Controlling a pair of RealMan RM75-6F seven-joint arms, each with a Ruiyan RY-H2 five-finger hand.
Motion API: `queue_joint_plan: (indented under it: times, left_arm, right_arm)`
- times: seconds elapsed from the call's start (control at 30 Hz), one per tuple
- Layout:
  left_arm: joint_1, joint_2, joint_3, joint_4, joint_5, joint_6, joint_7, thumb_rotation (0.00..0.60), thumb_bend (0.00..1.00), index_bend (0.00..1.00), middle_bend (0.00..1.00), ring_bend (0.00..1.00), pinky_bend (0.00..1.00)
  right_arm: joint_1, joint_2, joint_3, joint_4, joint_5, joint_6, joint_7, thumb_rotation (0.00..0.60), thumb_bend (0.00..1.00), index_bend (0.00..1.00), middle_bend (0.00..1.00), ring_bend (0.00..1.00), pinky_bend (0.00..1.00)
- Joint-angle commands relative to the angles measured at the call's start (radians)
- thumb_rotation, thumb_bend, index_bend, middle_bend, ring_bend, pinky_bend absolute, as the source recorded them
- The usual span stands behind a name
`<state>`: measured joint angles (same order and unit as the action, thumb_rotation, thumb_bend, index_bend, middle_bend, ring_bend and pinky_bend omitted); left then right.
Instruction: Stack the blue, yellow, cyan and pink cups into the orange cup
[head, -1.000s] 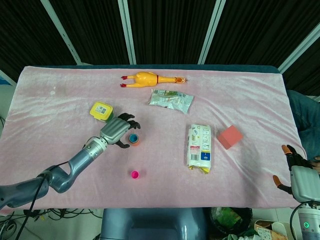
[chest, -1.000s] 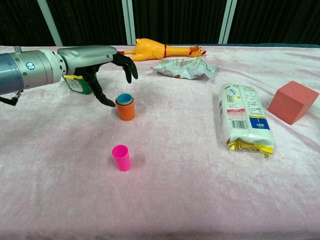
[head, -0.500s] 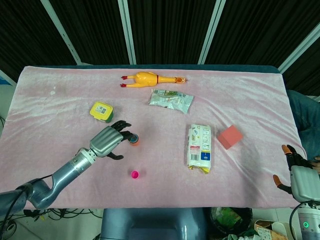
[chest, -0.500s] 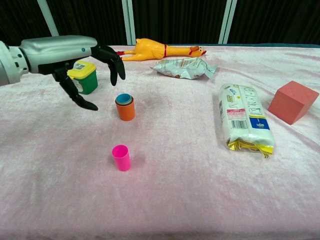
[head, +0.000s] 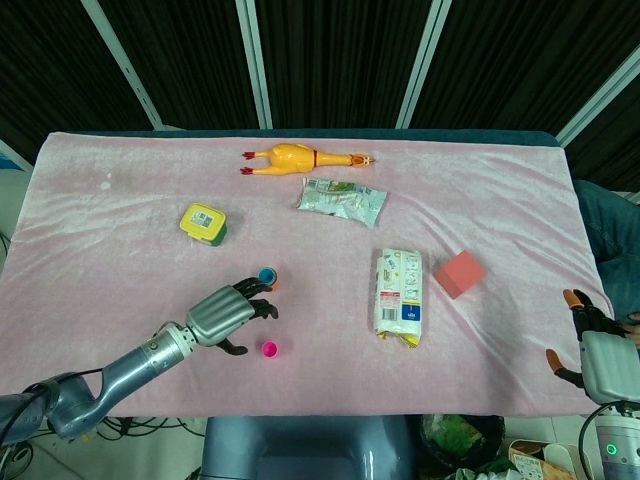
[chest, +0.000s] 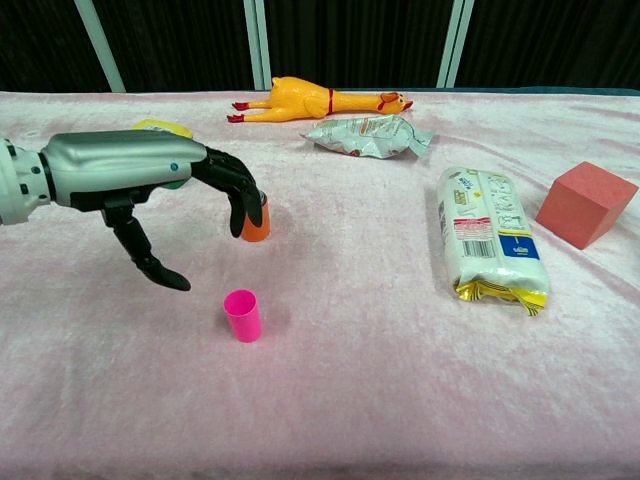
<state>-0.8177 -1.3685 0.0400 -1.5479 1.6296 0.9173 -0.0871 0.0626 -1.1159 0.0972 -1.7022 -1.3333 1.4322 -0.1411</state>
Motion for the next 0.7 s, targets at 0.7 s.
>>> queue_joint_plan:
  times: [0.7]
  left_arm:
    - [-0.033,-0.114,0.008,0.081,-0.026,-0.084,0.037,0.6,0.15,0.35,0.46,0.12,0.11]
  right_arm:
    - [0.001,0.001,-0.002,0.008,-0.016,0.002,0.017,0.6,0.24,0.06,0.06,0.17,0.23]
